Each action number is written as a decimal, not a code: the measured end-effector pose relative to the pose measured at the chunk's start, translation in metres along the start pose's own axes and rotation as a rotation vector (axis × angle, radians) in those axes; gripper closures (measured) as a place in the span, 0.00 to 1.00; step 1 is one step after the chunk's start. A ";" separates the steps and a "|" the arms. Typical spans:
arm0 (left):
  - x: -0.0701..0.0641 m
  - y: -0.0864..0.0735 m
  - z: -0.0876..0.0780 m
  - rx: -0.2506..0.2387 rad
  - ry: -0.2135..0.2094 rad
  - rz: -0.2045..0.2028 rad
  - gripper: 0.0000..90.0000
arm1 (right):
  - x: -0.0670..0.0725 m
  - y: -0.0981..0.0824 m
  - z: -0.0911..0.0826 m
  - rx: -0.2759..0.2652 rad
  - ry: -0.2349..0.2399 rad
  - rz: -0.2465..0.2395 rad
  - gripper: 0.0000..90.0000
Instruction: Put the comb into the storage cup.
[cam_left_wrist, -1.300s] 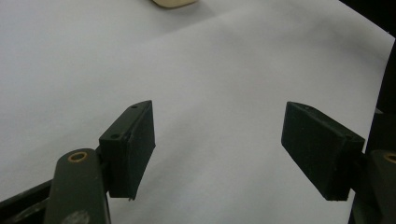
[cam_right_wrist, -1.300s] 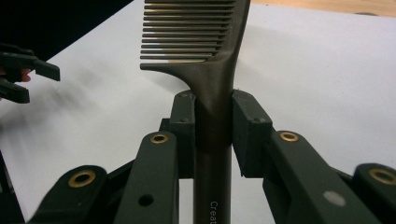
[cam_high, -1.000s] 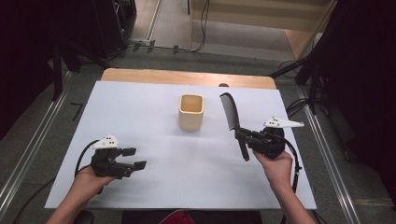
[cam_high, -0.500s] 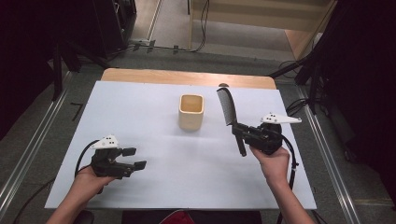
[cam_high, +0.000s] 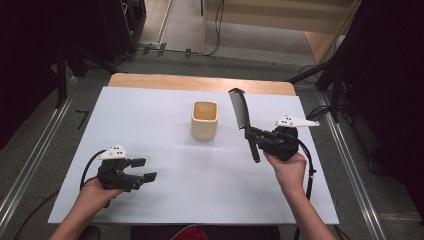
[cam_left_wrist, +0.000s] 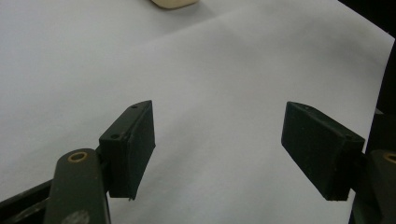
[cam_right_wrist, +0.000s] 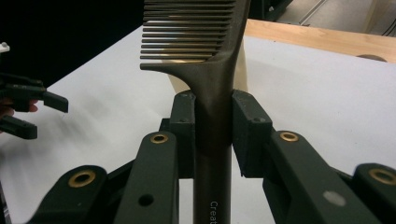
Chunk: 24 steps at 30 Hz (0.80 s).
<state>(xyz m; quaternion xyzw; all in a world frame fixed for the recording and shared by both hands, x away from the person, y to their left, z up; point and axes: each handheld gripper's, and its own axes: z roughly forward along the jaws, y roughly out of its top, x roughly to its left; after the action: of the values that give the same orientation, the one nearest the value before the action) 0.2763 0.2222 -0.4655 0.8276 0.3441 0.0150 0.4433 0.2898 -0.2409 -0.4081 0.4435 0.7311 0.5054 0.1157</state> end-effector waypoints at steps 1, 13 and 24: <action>0.000 0.000 0.000 0.000 0.000 0.000 0.30 | 0.000 0.001 0.001 -0.001 0.002 -0.001 0.78; 0.000 0.000 0.000 -0.001 -0.001 0.000 0.30 | 0.004 0.012 0.013 0.004 0.016 -0.009 0.78; 0.001 0.000 0.000 0.000 0.001 -0.002 0.30 | 0.003 0.018 0.024 0.019 0.023 -0.018 0.78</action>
<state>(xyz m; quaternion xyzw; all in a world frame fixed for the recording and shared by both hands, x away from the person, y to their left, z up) 0.2765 0.2229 -0.4655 0.8273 0.3451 0.0150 0.4431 0.3129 -0.2219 -0.4028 0.4321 0.7410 0.5025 0.1077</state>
